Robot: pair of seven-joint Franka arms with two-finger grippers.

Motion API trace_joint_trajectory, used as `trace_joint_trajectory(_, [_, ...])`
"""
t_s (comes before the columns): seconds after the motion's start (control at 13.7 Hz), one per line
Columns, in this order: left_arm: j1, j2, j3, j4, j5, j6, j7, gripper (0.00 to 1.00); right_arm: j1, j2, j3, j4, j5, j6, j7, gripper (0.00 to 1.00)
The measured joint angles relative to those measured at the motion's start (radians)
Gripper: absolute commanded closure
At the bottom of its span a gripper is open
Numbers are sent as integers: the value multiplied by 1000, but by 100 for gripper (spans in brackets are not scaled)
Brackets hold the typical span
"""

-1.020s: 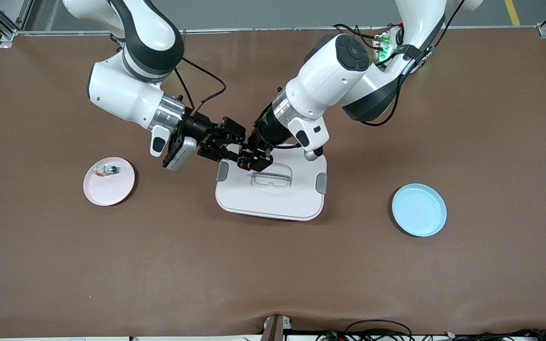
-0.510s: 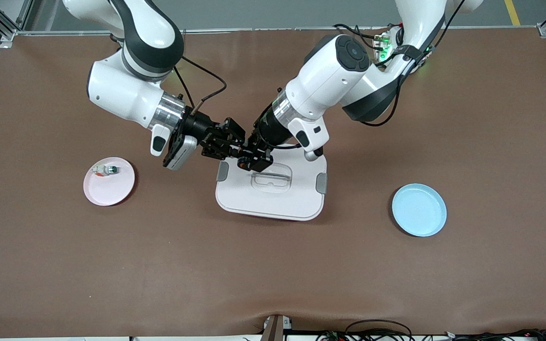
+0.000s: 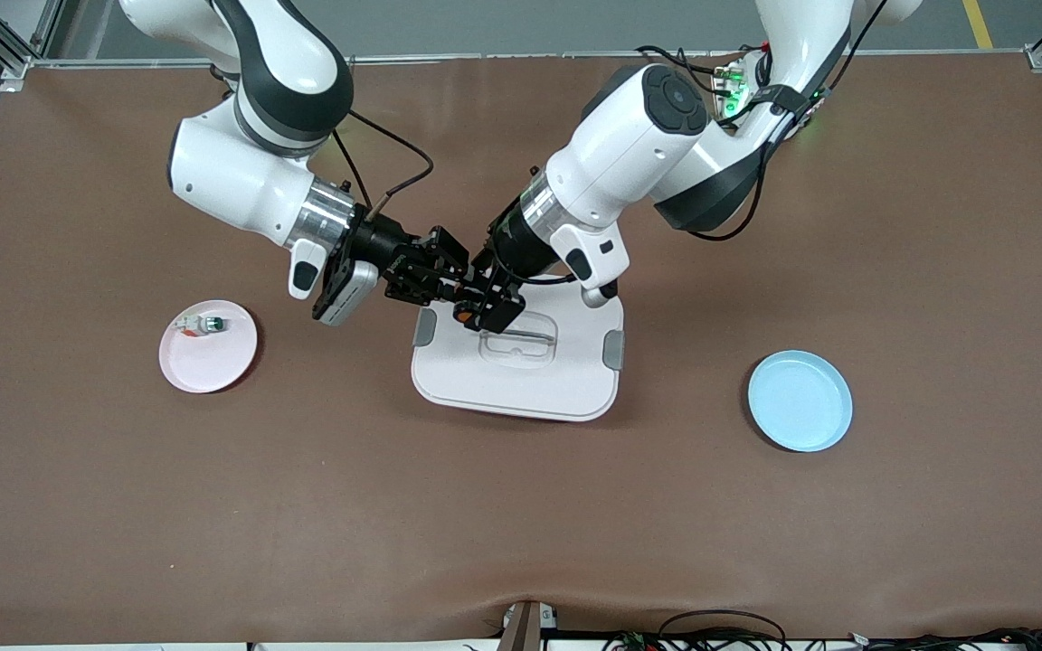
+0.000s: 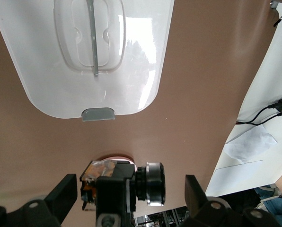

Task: Transfer orange switch to right arm and place
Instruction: 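Open the left gripper and withdraw while the right gripper carries the switch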

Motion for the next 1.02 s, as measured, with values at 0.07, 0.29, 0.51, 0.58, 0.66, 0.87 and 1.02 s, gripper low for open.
trace_joint_trajectory(0.07, [1, 0, 1, 0, 0, 0, 0, 0, 0, 1, -4, 0, -57, -11, 5, 100])
trace_joint_trajectory(0.29, [7, -1, 2, 0, 12, 0, 0, 0, -35, 1, -17, 0, -285, -99, 9, 100])
trace_joint_trajectory(0.51, [14, -2, 5, 0, 24, 0, 0, 0, -111, 1, -22, 3, -523, -217, -31, 100])
trace_joint_trajectory(0.58, [22, -2, 7, -1, 24, 0, 1, 0, -136, 1, -23, 3, -577, -252, -81, 100])
trace_joint_trajectory(0.66, [31, -2, 7, -2, 25, -1, 1, 0, -162, 1, -24, 2, -621, -276, -145, 100])
trace_joint_trajectory(0.87, [54, -1, 9, -18, 32, -5, 2, 0, -260, 4, -27, -23, -694, -303, -391, 100])
trace_joint_trajectory(1.02, [65, 0, 9, -51, 62, -6, 2, 0, -326, 7, -29, -50, -732, -304, -552, 100])
